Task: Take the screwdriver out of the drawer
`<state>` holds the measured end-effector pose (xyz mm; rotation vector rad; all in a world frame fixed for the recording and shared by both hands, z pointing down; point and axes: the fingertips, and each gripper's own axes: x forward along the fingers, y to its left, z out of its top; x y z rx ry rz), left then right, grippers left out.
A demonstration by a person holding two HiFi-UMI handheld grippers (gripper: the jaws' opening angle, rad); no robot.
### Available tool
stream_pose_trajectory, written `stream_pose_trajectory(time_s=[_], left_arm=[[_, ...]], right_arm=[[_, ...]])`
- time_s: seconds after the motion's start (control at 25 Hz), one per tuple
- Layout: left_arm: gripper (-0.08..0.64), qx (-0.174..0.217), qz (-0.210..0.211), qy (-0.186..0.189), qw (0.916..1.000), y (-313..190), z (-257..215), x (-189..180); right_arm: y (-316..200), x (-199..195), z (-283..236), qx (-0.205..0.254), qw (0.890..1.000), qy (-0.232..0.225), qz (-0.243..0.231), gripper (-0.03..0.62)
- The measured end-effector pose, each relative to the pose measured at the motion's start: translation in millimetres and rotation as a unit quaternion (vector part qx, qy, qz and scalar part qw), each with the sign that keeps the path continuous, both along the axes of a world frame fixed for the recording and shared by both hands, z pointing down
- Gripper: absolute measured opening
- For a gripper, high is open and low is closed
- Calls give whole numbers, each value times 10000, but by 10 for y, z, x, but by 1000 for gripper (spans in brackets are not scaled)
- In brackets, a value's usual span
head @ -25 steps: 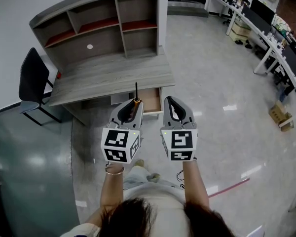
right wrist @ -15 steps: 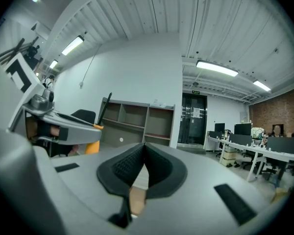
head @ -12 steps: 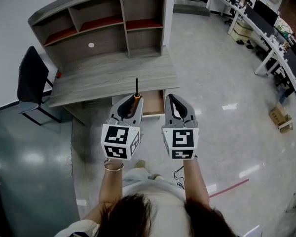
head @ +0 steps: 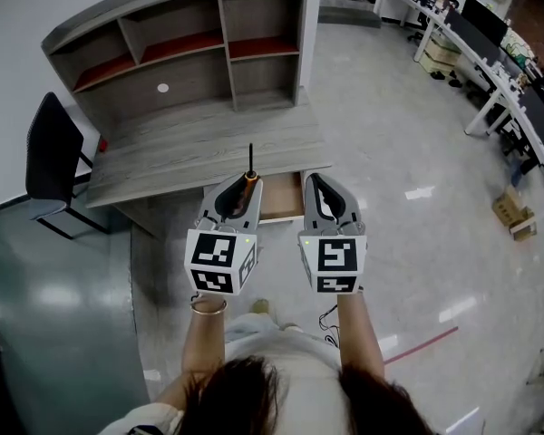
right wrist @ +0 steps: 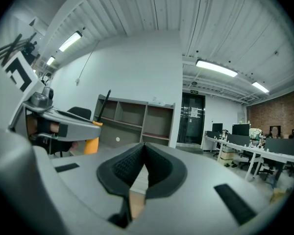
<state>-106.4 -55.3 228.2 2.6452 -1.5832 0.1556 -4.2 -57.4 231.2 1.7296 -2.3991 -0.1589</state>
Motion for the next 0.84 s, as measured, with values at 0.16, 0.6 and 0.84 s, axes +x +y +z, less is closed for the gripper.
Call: stream_pose_trajectory(time_s=[0.16,0.6,0.84], left_arm=[[78,-26,43,42,10000,-115,32,-66],[78,-92,92,171,9998,-338,84,-195],[78,-115,118,193,9997,-403,120,-265]], right_arm=[[-96,-63,37,-31,10000,16,54,26],[-285,-156,100,-86,9998,24,198,26],[-365,-225,133,-117,9997,25,209,26]])
